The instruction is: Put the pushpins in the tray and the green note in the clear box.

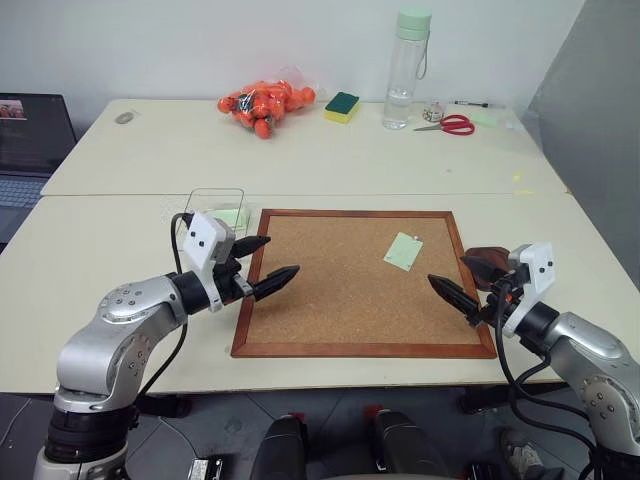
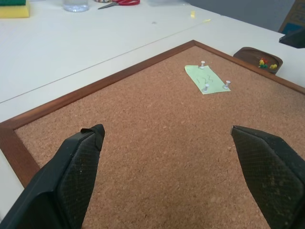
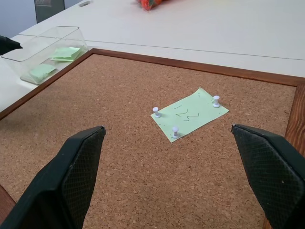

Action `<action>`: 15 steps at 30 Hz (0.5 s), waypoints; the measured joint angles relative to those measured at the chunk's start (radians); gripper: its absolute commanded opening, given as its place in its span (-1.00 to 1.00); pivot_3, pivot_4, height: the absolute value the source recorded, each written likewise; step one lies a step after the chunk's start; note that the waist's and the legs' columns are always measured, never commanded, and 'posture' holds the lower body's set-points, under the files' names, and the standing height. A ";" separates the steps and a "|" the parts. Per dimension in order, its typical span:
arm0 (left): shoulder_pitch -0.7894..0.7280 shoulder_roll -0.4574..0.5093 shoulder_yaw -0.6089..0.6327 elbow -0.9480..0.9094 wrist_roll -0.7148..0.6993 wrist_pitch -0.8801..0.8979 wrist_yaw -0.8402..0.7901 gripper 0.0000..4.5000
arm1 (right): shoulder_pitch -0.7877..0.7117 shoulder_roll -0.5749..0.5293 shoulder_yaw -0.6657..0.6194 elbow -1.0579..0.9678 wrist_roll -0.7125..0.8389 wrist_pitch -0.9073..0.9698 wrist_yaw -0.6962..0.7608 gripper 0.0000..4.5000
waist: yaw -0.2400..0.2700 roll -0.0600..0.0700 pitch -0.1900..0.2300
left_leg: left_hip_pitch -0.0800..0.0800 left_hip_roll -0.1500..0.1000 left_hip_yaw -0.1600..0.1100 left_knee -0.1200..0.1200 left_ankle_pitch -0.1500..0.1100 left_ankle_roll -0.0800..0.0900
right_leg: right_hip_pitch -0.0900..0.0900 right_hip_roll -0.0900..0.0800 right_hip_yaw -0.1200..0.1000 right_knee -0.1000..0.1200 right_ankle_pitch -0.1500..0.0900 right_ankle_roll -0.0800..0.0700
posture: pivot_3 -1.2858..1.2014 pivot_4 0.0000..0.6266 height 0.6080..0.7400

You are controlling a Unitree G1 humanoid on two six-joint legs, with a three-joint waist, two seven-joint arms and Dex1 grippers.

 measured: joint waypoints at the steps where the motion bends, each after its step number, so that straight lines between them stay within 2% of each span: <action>1: 0.000 0.000 0.000 0.001 0.000 -0.002 0.000 0.98 | 0.000 0.000 0.000 0.000 -0.002 -0.001 -0.001 1.00 | 0.000 0.000 0.000 | 0.000 0.000 0.000 0.000 0.000 0.000 | 0.000 0.000 0.000 0.000 0.000 0.000 | 0.03 -0.52 1.00; 15: 0.026 0.014 0.005 0.000 0.004 -0.012 -0.014 0.98 | 0.032 -0.013 -0.002 0.000 -0.012 -0.016 -0.003 1.00 | 0.001 0.000 0.000 | 0.000 0.000 0.000 0.000 0.000 0.000 | 0.000 0.000 0.000 0.000 0.000 0.000 | 0.03 -0.52 1.00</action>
